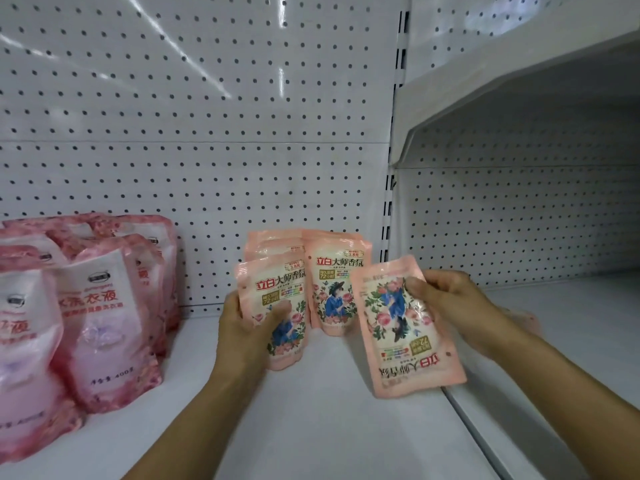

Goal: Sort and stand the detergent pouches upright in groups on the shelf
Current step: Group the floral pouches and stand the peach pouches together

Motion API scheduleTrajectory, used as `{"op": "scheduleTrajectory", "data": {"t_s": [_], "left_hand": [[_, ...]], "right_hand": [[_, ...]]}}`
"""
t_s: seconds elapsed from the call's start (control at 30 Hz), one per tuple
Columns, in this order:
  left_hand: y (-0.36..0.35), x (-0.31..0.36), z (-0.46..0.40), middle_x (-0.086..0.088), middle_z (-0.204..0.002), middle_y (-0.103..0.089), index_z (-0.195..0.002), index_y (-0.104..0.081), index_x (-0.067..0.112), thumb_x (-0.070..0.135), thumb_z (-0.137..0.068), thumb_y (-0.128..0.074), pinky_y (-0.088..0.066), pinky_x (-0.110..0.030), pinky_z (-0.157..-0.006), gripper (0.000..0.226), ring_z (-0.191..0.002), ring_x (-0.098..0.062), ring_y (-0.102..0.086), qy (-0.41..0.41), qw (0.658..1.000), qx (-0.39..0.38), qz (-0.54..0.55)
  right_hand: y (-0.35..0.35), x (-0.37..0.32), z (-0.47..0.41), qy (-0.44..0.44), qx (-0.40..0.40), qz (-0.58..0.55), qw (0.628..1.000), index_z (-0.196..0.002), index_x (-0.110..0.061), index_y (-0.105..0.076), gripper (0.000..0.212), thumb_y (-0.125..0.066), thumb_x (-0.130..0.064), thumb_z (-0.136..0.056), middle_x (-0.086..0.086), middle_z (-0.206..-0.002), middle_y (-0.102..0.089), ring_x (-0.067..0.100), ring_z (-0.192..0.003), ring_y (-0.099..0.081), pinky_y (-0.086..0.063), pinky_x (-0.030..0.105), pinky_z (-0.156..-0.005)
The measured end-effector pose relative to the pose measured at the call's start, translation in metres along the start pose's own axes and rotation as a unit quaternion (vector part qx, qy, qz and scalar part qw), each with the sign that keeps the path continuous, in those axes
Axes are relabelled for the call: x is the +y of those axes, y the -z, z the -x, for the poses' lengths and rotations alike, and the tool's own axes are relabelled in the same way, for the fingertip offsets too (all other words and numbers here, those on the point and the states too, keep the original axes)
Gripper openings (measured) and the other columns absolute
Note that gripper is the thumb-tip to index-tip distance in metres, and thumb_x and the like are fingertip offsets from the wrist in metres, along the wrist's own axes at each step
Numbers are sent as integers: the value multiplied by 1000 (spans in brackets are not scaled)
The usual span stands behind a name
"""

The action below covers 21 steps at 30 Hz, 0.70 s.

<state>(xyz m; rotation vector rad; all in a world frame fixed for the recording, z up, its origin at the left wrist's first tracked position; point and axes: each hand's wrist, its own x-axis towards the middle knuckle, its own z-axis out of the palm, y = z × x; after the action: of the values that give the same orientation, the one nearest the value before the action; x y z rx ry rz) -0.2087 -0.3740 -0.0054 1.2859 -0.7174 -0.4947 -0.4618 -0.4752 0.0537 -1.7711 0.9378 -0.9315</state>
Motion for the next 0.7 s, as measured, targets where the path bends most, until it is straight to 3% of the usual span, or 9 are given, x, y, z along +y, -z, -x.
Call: {"op": "scheduleTrajectory", "data": {"t_s": [0.07, 0.1, 0.17, 0.2, 0.3, 0.37, 0.43, 0.57, 0.7], "left_hand": [[4, 11, 3, -1, -120, -54, -121, -43, 18, 37, -74, -82, -57, -32, -84, 64, -101, -15, -61, -154, 980, 107, -67], [6, 18, 6, 0, -121, -47, -121, -41, 20, 45, -71, -80, -50, -32, -92, 68, -106, -16, -53, -262, 948, 138, -115], [4, 28, 17, 2, -121, -40, -122, -42, 19, 50, -70, -74, -43, -26, -97, 68, -110, -18, -47, -420, 888, 88, -166], [-1, 30, 24, 4, -123, -39, -124, -41, 18, 49, -71, -73, -42, -22, -98, 70, -112, -17, -47, -448, 876, 30, -178], [-19, 34, 43, 15, -130, -47, -136, -40, 26, 51, -66, -77, -47, -25, -99, 83, -121, -9, -52, -332, 918, -131, -171], [-22, 32, 43, 17, -120, -62, -127, -50, 38, 46, -71, -80, -59, -34, -85, 64, -108, -7, -65, -217, 948, -185, -141], [-20, 30, 38, 11, -102, -72, -107, -60, 36, 29, -81, -77, -62, -34, -70, 32, -89, -7, -73, -182, 959, -176, -124], [-17, 34, 41, -2, -96, -72, -101, -57, 16, 15, -91, -68, -57, -24, -52, 15, -75, -12, -75, -115, 987, -114, -5], [-13, 36, 39, -6, -100, -73, -104, -52, 18, 25, -97, -58, -58, -26, -55, 11, -79, -16, -76, -114, 992, -10, 59]], "right_hand": [[-11, -6, 3, -5, -36, 6, 999, -95, -9, -70, 19, -56, -23, -94, 7, -82, -77, 23, -74, -75, -61, 35, -69], [-17, -10, 4, -3, -51, 12, 999, -96, -9, -71, 20, -57, -24, -94, 7, -81, -77, 22, -71, -75, -61, 32, -65], [-25, -21, 6, 9, -81, 17, 996, -91, -11, -71, 19, -59, -25, -93, 4, -74, -77, 18, -63, -74, -58, 24, -54], [-29, -27, 8, 20, -104, 19, 994, -88, -11, -70, 18, -59, -25, -92, 3, -71, -76, 16, -60, -73, -56, 22, -50], [-43, -43, 11, 89, -172, 68, 979, -80, -12, -70, 20, -60, -25, -92, 5, -71, -75, 18, -61, -73, -56, 23, -51], [-51, -46, 12, 121, -182, 92, 971, -75, -13, -70, 22, -61, -24, -92, 6, -73, -75, 18, -62, -73, -56, 24, -52], [-57, -39, 9, 137, -152, 99, 974, -71, -13, -69, 27, -61, -29, -92, 9, -70, -73, 23, -61, -72, -54, 30, -53], [-54, -15, 1, 105, -62, 139, 983, -76, -13, -73, 42, -57, -51, -87, 3, -71, -75, 18, -63, -72, -58, 39, -64], [-45, 7, 1, 10, -44, -109, 993, -91, -4, -73, 58, -79, -54, -61, 11, -87, -76, 21, -75, -66, -55, 40, -73]]}}
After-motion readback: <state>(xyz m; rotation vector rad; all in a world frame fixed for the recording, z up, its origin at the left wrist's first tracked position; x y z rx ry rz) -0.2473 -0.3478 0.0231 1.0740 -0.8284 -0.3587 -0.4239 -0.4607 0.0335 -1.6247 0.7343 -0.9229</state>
